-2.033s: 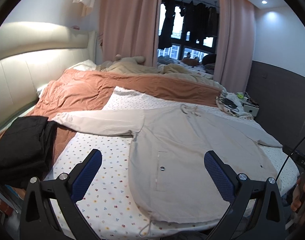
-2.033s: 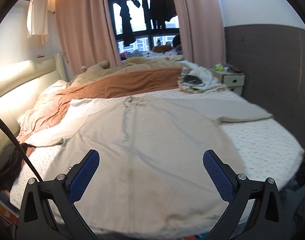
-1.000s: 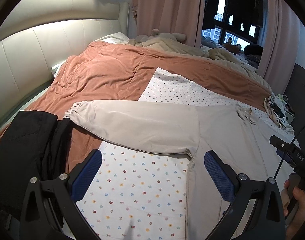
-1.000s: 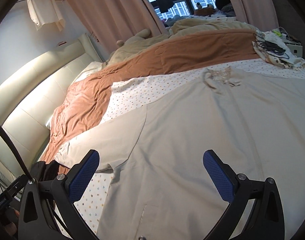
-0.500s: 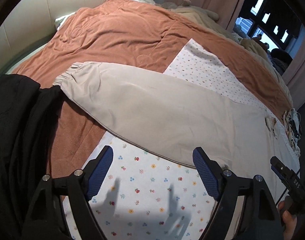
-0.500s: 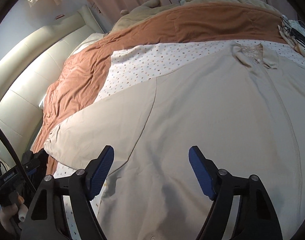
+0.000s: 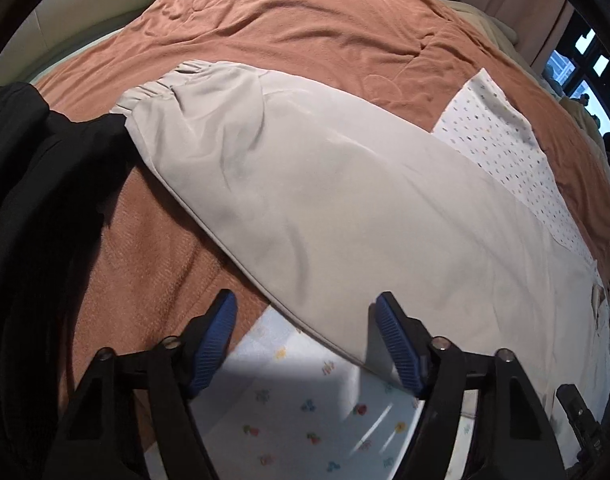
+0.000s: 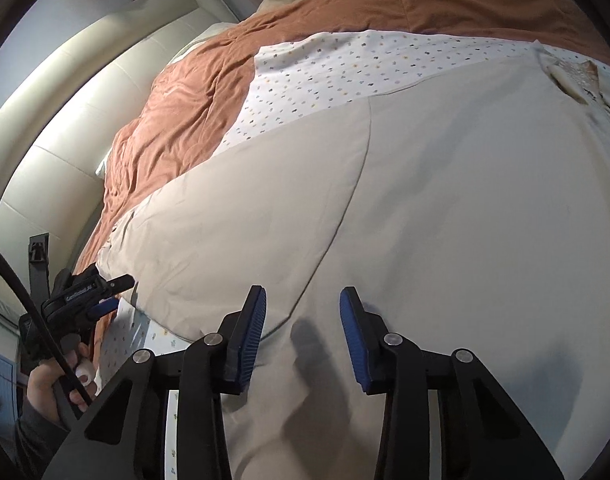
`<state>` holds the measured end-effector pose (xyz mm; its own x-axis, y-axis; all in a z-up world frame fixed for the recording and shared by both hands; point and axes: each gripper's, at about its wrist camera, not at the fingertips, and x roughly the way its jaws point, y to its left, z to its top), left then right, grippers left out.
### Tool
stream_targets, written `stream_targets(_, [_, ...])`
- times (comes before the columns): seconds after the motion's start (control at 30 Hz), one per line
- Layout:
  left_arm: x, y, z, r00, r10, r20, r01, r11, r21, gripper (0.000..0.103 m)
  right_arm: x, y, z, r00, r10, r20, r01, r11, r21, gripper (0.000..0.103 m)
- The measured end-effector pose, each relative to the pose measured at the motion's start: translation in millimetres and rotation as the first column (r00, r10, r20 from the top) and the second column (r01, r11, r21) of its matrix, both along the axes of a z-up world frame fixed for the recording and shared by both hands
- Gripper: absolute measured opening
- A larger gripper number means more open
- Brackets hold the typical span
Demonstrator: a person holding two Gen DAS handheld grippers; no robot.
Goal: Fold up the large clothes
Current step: 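Move both tools down to the jacket and close the left gripper on a sleeve, then lift the sleeve with the left gripper and fold it across the jacket body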
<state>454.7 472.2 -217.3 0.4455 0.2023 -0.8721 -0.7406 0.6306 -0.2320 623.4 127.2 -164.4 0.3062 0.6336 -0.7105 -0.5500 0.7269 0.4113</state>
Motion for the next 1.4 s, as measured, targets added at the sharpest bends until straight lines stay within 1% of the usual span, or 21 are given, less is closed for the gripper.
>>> stream_targets(0.07, [2, 7, -2, 1.0, 0.02, 0.018, -0.021, 1.0, 0.023, 0.054, -3, 10, -3, 1.0, 0.024, 0.001, -0.024, 1.0, -0.003, 0.026])
stream_targets(0.1, [4, 9, -1, 1.0, 0.02, 0.019, -0.021, 0.999, 0.038, 0.041, -2, 20, -7, 0.999, 0.035, 0.004, -0.035, 0.999, -0.006, 0.024])
stream_targets(0.13, [5, 11, 0, 1.0, 0.02, 0.01, -0.021, 0.998, 0.051, 0.023, -3, 25, -11, 0.999, 0.049, 0.002, -0.049, 0.999, -0.017, 0.021])
stream_targets(0.17, [6, 13, 3, 1.0, 0.023, 0.005, -0.024, 0.998, 0.061, 0.015, -4, 29, -16, 0.998, 0.062, -0.012, -0.063, 0.998, -0.022, 0.019])
stream_targets(0.2, [6, 15, 7, 1.0, 0.023, 0.016, -0.024, 0.998, 0.06, 0.009, -3, 31, -22, 0.996, 0.075, -0.042, -0.075, 0.997, -0.004, 0.018])
stream_targets(0.23, [6, 15, 15, 0.999, 0.015, 0.037, -0.017, 0.998, 0.064, 0.007, -1, 31, -27, 0.994, 0.08, -0.069, -0.079, 0.997, 0.017, 0.017])
stream_targets(0.37, [9, 1, 62, 0.994, -0.065, 0.093, 0.05, 0.987, 0.156, 0.005, 2, 30, -36, 0.991, 0.08, -0.111, -0.075, 0.996, 0.049, 0.016])
stream_targets(0.5, [11, -16, 110, 0.98, -0.123, 0.156, 0.093, 0.978, 0.187, 0.005, 8, 11, -33, 0.982, 0.077, -0.173, -0.056, 0.99, 0.127, 0.016])
stream_targets(0.6, [17, -36, 144, 0.965, -0.18, 0.192, 0.136, 0.966, 0.219, 0.005, 9, -8, -26, 0.984, 0.032, -0.174, -0.006, 0.989, 0.148, 0.016])
stream_targets(0.7, [22, -60, 174, 0.944, -0.238, 0.229, 0.182, 0.953, 0.241, 0.005, 3, -34, -15, 0.986, -0.015, -0.164, 0.043, 0.985, 0.168, 0.017])
stream_targets(0.77, [28, -77, 193, 0.926, -0.278, 0.255, 0.214, 0.944, 0.252, 0.005, -4, -53, -6, 0.987, -0.052, -0.151, 0.082, 0.976, 0.2, 0.033])
stream_targets(0.8, [29, -86, 201, 0.917, -0.297, 0.267, 0.23, 0.939, 0.255, 0.005, -7, -61, -2, 0.987, -0.071, -0.144, 0.1, 0.973, 0.206, 0.062])
stream_targets(0.83, [31, -97, 208, 0.908, -0.315, 0.277, 0.245, 0.934, 0.26, 0.005, -11, -72, 4, 0.987, -0.098, -0.126, 0.122, 0.971, 0.205, 0.086])
stream_targets(0.9, [35, -119, 221, 0.887, -0.355, 0.296, 0.278, 0.922, 0.27, 0.005, -18, -90, 15, 0.985, -0.151, -0.079, 0.164, 0.967, 0.194, 0.088])
stream_targets(1.03, [44, -167, 237, 0.846, -0.434, 0.308, 0.348, 0.889, 0.298, 0.005, -30, -129, 27, 0.965, -0.249, -0.076, 0.26, 0.943, 0.207, 0.088])
stream_targets(1.1, [49, -188, 241, 0.828, -0.462, 0.317, 0.378, 0.878, 0.294, 0.005, -37, -142, 29, 0.955, -0.289, -0.064, 0.296, 0.933, 0.202, 0.088])
stream_targets(1.23, [54, -227, 245, 0.793, -0.513, 0.328, 0.432, 0.854, 0.291, 0.005, -60, -171, 32, 0.939, -0.334, -0.085, 0.344, 0.911, 0.226, 0.088])
stream_targets(1.3, [55, -247, 247, 0.775, -0.537, 0.333, 0.457, 0.84, 0.291, 0.005, -65, -185, 28, 0.926, -0.365, -0.101, 0.378, 0.897, 0.229, 0.088])
stream_targets(1.4, [57, -271, 247, 0.754, -0.565, 0.336, 0.493, 0.824, 0.279, 0.005, -78, -210, 27, 0.903, -0.41, -0.127, 0.429, 0.872, 0.236, 0.088])
